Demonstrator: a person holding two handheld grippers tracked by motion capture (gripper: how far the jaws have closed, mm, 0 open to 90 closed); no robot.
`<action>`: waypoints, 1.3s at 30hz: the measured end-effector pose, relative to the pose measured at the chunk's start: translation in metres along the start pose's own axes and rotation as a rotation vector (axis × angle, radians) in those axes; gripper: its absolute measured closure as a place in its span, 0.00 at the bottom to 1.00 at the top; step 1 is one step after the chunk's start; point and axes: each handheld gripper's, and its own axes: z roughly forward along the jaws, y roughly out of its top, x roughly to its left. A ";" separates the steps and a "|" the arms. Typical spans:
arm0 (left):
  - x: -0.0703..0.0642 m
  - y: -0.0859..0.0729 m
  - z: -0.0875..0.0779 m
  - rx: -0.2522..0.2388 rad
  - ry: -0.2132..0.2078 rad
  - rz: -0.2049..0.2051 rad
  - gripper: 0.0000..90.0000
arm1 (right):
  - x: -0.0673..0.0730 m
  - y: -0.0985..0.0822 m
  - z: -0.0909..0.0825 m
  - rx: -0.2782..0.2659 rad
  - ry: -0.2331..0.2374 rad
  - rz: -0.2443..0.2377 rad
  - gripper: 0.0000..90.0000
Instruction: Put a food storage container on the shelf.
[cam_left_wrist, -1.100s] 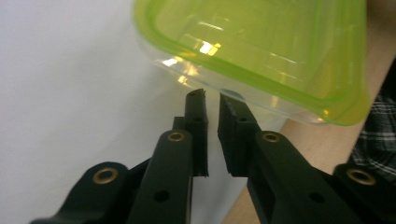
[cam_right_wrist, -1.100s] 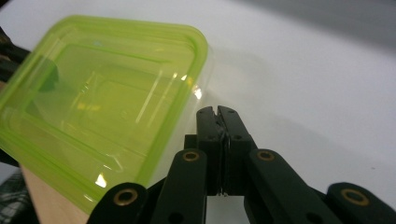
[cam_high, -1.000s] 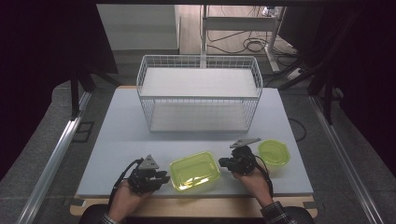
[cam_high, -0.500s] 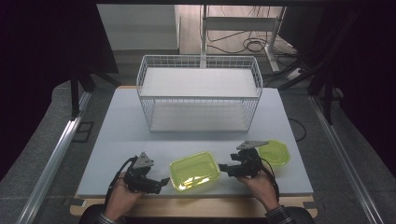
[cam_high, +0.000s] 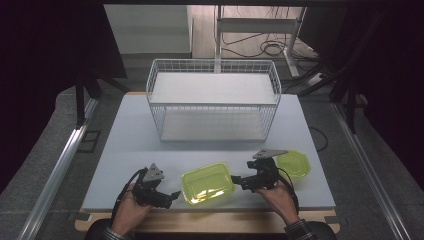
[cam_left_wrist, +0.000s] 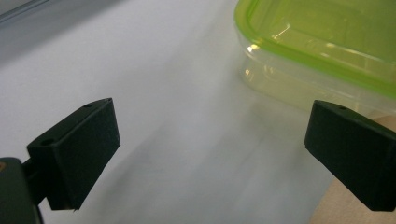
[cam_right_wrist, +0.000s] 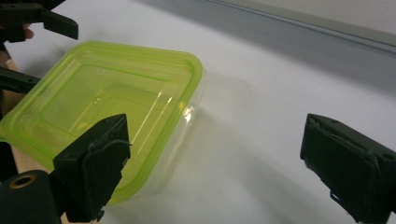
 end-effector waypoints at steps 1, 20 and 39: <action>0.001 -0.001 0.000 0.009 0.009 0.008 0.04 | 0.000 0.001 0.001 0.016 0.023 0.004 0.10; 0.014 -0.008 -0.008 0.024 0.052 -0.005 0.04 | -0.005 0.015 0.026 0.123 0.154 0.176 0.48; 0.010 -0.007 -0.006 0.045 0.056 0.032 0.04 | -0.020 0.015 0.035 0.164 0.345 0.373 0.88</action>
